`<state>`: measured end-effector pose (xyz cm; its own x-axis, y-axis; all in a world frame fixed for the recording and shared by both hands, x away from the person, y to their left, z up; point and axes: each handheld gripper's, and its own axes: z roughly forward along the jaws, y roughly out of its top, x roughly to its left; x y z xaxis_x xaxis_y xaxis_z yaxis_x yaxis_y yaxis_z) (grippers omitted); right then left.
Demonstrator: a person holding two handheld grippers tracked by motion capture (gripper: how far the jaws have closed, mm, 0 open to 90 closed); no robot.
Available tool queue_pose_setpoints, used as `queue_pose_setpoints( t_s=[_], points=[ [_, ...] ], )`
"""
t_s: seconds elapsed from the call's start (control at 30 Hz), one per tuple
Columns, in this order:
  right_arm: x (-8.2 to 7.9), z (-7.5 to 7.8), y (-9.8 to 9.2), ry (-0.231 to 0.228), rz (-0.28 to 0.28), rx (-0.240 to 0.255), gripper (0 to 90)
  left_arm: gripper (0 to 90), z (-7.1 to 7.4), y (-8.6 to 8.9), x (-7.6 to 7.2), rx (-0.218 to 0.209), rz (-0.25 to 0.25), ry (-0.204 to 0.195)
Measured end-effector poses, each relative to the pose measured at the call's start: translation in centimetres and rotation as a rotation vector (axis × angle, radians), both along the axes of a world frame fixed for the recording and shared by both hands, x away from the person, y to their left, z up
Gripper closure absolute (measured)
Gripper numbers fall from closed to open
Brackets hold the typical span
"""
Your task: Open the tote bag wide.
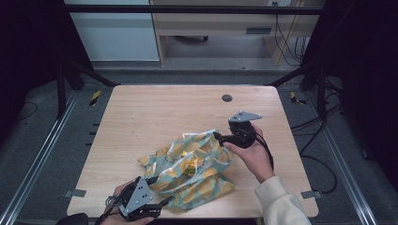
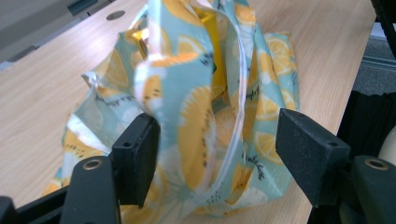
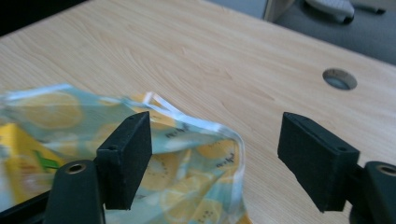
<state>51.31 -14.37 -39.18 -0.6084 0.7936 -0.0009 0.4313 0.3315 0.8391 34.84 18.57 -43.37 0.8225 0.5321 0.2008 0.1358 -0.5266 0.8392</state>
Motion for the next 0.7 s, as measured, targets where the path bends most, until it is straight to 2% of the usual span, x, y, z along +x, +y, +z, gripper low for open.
queue_pose_setpoints(
  t_s=[0.1, 0.17, 0.2, 0.3, 0.43, 0.5, 0.57, 0.63, 0.7],
  points=[
    [-1.6, 1.0, 0.4, -0.015, 0.048, 0.021, 29.6, 31.2, 0.4, -0.1, -0.1, -0.029, -0.017, 0.013],
    [-2.8, 1.5, 0.7, -0.022, 0.085, 0.046, 31.1, 30.8, 0.4, -0.4, -0.1, -0.013, -0.012, 0.018],
    [-3.4, 1.7, 0.8, -0.028, 0.096, 0.043, 31.2, 30.4, 0.3, -0.5, -0.1, -0.01, -0.015, 0.028],
    [-5.3, 1.6, 1.1, -0.027, 0.137, 0.049, 32.1, 30.9, 0.3, -0.5, 0.1, -0.012, 0.002, 0.019],
    [-7.3, 0.9, 1.4, -0.013, 0.18, 0.051, 32.0, 30.6, 1.1, -0.2, 0.7, -0.055, 0.02, 0.03],
    [-7.8, 0.6, 1.5, -0.003, 0.196, 0.048, 32.2, 30.8, 1.8, 0.0, 1.1, -0.054, 0.044, 0.016],
    [-8.1, 0.3, 1.8, 0.01, 0.208, 0.031, 33.1, 31.5, 2.6, 0.1, 1.9, -0.078, 0.079, 0.01],
    [-8.2, -0.1, 1.9, 0.02, 0.218, 0.03, 38.9, 33.6, 3.4, 0.3, 2.8, -0.086, 0.127, -0.003],
    [-8.3, -0.4, 1.9, 0.024, 0.235, 0.026, 47.4, 34.6, 3.8, 0.4, 4.0, -0.067, 0.178, -0.016]
  ],
)
